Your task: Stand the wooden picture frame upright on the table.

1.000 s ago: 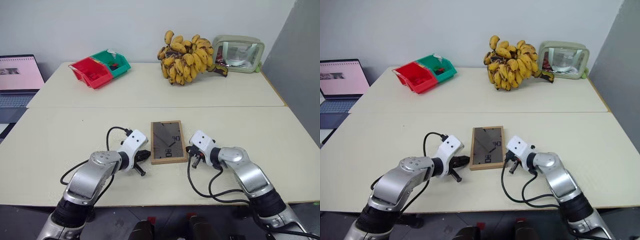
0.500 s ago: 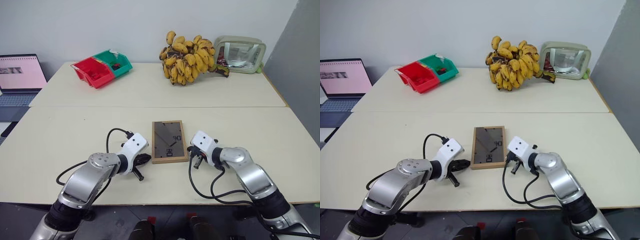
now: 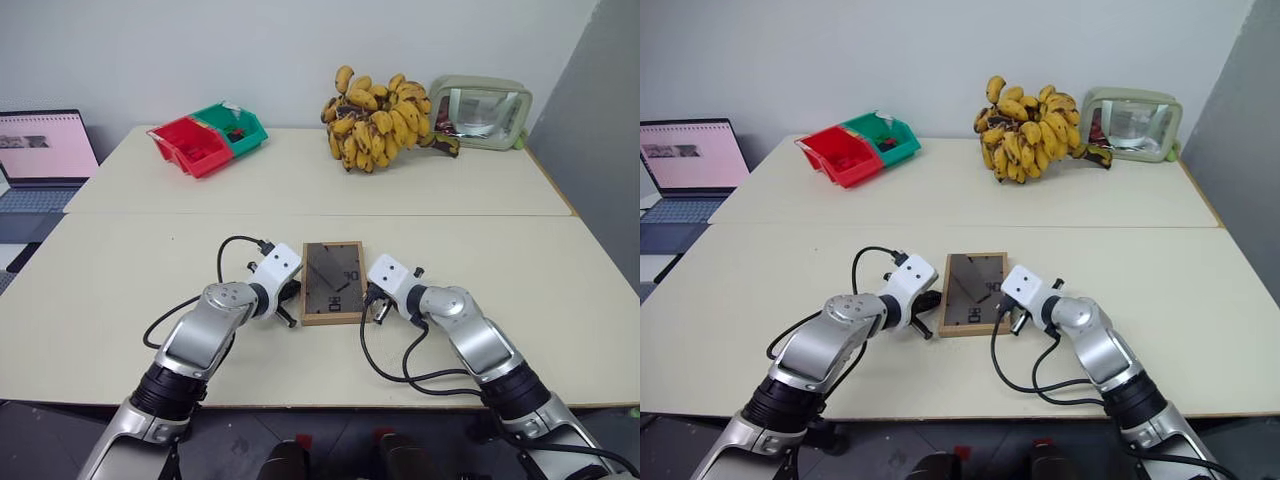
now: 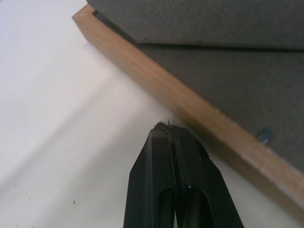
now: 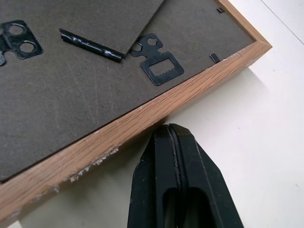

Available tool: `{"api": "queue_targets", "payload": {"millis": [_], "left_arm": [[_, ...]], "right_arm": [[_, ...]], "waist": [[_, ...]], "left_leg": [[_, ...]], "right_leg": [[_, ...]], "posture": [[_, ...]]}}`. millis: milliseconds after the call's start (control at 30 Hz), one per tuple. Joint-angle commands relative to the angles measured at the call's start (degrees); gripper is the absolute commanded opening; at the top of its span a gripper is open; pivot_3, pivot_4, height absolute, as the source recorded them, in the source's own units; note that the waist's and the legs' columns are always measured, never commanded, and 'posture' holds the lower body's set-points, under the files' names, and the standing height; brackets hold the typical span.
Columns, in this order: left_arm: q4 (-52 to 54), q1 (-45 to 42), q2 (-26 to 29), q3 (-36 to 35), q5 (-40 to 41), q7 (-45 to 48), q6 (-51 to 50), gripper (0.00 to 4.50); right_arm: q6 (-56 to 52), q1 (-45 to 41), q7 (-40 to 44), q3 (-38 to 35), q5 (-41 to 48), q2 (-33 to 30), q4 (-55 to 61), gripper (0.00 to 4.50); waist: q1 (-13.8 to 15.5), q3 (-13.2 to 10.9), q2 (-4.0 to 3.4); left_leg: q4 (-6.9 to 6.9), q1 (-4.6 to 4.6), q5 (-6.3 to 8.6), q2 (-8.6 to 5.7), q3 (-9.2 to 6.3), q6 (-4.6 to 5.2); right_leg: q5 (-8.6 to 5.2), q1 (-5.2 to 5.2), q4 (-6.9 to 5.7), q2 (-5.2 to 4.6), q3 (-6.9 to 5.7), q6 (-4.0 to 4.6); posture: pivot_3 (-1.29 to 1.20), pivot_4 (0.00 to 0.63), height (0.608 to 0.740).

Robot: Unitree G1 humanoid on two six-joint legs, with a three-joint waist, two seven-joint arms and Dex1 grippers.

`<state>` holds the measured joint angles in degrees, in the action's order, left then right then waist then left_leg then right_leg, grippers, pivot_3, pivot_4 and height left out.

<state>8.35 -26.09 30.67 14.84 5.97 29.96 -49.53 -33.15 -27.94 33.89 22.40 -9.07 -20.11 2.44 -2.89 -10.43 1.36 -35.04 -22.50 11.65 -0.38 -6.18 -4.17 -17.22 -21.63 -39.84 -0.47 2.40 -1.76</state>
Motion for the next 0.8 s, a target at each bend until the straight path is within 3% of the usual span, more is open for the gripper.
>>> {"api": "queue_targets", "payload": {"millis": [33, 800], "left_arm": [[3.57, 1.18, 0.57, 1.91, 0.6, 2.39, -2.53, 0.03], [21.36, 8.79, 3.46, -0.06, 4.15, 3.6, -16.48, 0.03]], "right_arm": [[-1.67, -0.37, 1.73, -0.61, 1.08, -0.25, 5.34, 0.0], [-8.73, 3.37, 7.8, 1.47, 2.63, -5.96, 15.4, 0.0]], "waist": [[-0.02, 0.0, 0.0], [-0.04, 0.0, 0.0]], "left_leg": [[0.0, -0.03, 0.0, 0.0, 0.01, 0.0], [0.06, -0.27, 0.02, 0.03, -0.03, 0.0]], "right_leg": [[0.0, -0.02, 0.0, 0.0, 0.01, 0.0], [0.0, -0.16, 0.27, -0.05, -0.05, -0.01]], "posture": [[0.0, 0.15, 0.74], [0.0, 0.15, 0.74]]}}
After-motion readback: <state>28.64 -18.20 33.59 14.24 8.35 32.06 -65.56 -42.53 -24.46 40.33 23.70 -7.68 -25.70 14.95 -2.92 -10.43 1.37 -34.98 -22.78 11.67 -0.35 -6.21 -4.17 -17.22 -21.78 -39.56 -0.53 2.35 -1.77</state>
